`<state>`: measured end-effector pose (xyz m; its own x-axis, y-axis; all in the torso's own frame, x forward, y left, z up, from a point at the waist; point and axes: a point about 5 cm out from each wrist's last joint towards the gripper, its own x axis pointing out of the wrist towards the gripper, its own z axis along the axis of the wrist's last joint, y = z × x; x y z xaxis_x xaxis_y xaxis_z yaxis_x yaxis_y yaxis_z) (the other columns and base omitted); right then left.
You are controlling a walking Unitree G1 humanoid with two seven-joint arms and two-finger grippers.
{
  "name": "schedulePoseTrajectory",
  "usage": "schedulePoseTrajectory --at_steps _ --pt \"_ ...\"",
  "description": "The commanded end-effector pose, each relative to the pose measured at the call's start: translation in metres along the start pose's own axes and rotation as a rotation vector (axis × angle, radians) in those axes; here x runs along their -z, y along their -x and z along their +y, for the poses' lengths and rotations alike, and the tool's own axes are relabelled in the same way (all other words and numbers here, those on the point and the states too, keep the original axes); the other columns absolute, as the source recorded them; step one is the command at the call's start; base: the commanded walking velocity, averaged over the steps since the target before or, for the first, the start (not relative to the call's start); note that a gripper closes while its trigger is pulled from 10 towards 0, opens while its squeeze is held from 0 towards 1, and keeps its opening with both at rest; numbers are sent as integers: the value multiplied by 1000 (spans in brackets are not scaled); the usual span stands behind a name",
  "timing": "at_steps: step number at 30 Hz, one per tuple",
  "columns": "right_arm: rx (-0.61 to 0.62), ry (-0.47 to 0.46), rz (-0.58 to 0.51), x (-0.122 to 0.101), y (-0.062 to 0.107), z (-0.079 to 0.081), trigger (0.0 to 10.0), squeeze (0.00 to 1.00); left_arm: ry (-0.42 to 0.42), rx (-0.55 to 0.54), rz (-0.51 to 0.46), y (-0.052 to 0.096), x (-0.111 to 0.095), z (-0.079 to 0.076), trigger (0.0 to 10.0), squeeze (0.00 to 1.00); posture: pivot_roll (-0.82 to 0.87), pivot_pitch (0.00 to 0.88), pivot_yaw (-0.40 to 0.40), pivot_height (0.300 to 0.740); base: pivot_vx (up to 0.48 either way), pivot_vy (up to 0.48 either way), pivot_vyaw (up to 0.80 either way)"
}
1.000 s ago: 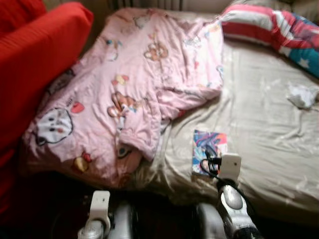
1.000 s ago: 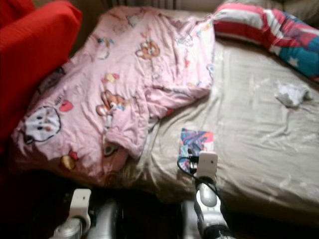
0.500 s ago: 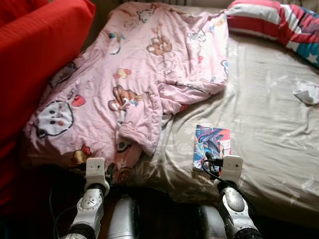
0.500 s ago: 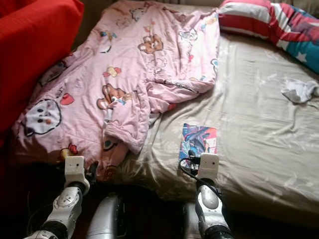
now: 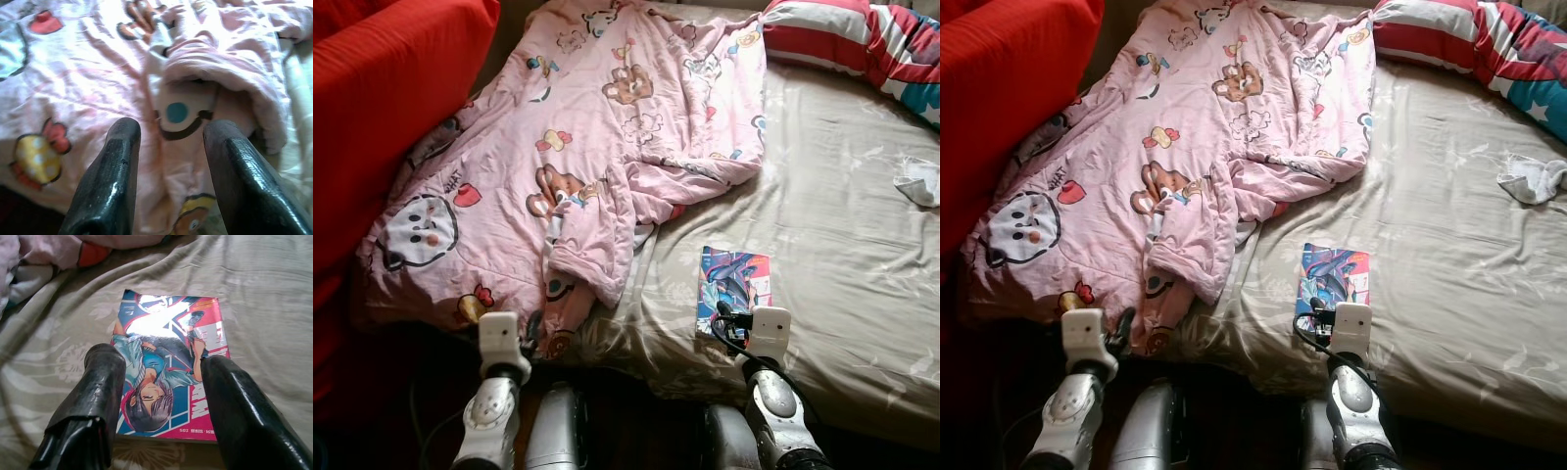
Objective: Clean up the room
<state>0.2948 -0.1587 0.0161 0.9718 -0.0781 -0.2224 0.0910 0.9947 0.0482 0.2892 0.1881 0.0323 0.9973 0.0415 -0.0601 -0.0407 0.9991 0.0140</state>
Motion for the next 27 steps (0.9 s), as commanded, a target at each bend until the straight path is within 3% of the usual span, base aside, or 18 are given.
schedulePoseTrajectory --at_steps 1,12,17,21,27 --pt "14 1 42 9 4 -3 10000 0 1 19 22 1 3 -3 10000 0 -31 238 29 628 390 0 -700" --pt "31 -15 59 12 4 -7 10000 0 4 29 30 2 4 -2 10000 0 -23 241 31 628 421 0 0" --pt "29 -26 55 11 4 -6 10000 0 5 32 30 2 4 -2 10000 0 -24 242 30 628 424 0 -611" --pt "39 -35 47 11 4 -6 10000 0 5 33 31 2 4 -2 10000 0 -23 244 30 628 72 0 0" --pt "52 -178 130 21 6 -8 10000 0 5 39 35 2 4 -1 10000 0 -18 249 32 628 0 0 0"
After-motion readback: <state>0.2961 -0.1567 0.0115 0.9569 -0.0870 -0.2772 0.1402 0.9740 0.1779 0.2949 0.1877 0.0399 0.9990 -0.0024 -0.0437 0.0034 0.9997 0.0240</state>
